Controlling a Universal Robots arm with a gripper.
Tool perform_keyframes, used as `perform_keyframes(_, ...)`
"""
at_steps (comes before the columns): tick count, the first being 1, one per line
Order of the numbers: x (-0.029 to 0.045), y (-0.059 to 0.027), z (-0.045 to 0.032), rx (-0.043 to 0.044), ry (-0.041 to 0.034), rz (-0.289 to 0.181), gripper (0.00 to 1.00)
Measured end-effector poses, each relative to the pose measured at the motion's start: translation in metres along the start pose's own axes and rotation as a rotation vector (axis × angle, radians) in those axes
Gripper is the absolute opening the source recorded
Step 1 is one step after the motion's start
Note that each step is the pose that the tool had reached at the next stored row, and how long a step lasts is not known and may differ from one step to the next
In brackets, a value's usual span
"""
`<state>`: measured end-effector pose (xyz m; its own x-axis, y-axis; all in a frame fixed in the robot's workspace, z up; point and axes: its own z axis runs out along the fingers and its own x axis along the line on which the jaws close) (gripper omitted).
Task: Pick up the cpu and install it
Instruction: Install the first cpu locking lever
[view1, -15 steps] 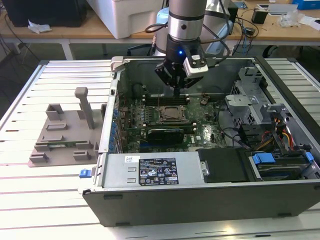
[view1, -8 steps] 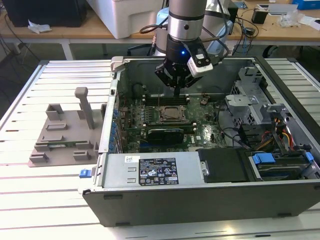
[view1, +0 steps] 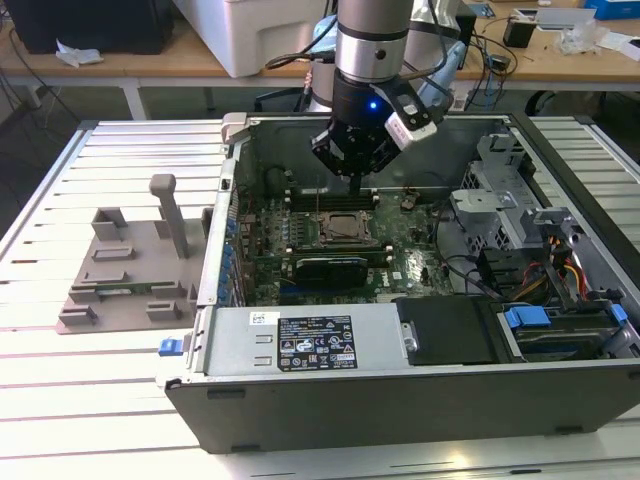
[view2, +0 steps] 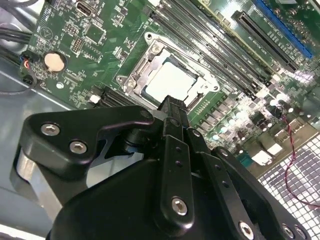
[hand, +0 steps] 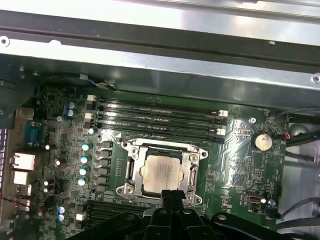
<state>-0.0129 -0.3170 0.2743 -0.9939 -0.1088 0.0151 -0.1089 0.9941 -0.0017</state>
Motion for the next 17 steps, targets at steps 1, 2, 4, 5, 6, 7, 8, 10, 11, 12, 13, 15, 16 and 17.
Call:
perform_keyframes(1,0.0029,0.0003,0.0001,0.0001,0.0000,0.000,0.11)
perform_keyframes(2,0.0072,0.0008,0.0002,-0.0002,0.0001,0.000,0.11)
perform_keyframes(4,0.0158,0.0018,0.0002,0.0000,0.0001,0.000,0.11)
perform_keyframes(5,0.0203,0.0023,0.0003,0.0000,0.0001,0.000,0.11)
perform_keyframes(6,0.0246,0.0028,0.0004,0.0000,0.0000,0.000,0.11)
perform_keyframes(7,0.0315,0.0036,0.0005,0.0000,0.0001,0.000,0.11)
perform_keyframes(8,0.0352,0.0039,0.0005,0.0000,0.0000,0.000,0.11)
perform_keyframes(10,0.0442,0.0050,0.0008,0.0000,0.0000,0.000,0.11)
perform_keyframes(11,0.0481,0.0058,0.0011,-0.0001,-0.0001,0.000,0.11)
perform_keyframes(12,0.0528,0.0074,0.0014,-0.0001,0.0000,0.000,0.11)
perform_keyframes(13,0.0583,0.0105,0.0019,-0.0004,0.0000,0.000,0.11)
perform_keyframes(15,0.0614,0.0155,0.0028,-0.0034,-0.0004,0.000,0.11)
perform_keyframes(16,0.0624,0.0179,0.0032,-0.0071,-0.0007,0.000,0.11)
perform_keyframes(17,0.0628,0.0195,0.0034,-0.0106,-0.0011,0.000,0.11)
